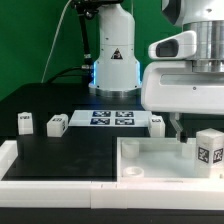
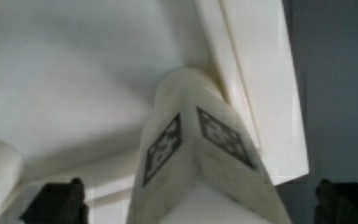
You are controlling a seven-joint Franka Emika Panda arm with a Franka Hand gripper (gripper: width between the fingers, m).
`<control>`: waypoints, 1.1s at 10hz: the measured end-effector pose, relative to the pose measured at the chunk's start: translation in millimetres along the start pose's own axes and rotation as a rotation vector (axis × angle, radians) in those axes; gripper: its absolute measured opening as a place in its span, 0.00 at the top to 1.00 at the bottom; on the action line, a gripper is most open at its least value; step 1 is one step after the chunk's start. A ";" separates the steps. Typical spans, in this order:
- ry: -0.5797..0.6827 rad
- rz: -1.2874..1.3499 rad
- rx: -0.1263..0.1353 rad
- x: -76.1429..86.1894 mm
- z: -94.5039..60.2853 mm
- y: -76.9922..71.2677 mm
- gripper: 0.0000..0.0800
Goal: Assemble one leg
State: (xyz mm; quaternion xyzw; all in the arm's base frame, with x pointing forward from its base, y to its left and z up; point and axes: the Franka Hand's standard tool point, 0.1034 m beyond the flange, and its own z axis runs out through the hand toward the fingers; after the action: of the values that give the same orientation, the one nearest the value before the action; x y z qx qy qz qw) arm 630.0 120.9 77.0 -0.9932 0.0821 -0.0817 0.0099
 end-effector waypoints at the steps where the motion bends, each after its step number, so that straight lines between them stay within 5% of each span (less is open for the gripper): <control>1: -0.001 -0.118 -0.001 -0.9 -1.4 -3.0 0.19; 7: -0.017 -0.640 -0.024 5.3 -4.7 5.6 0.19; 9: -0.017 -0.618 -0.025 5.3 -4.5 5.9 0.52; 10: -0.017 -0.588 -0.025 5.3 -4.4 6.0 0.52; 11: -0.014 -0.560 -0.025 5.7 -4.1 5.8 0.63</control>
Offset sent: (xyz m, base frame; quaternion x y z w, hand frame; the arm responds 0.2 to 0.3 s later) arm 0.0072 0.0115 0.0057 0.0356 -0.0358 -0.3401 0.9390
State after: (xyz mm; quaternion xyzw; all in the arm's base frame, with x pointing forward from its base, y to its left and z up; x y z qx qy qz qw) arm 634.0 114.2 81.8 -0.9778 -0.1945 -0.0734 -0.0248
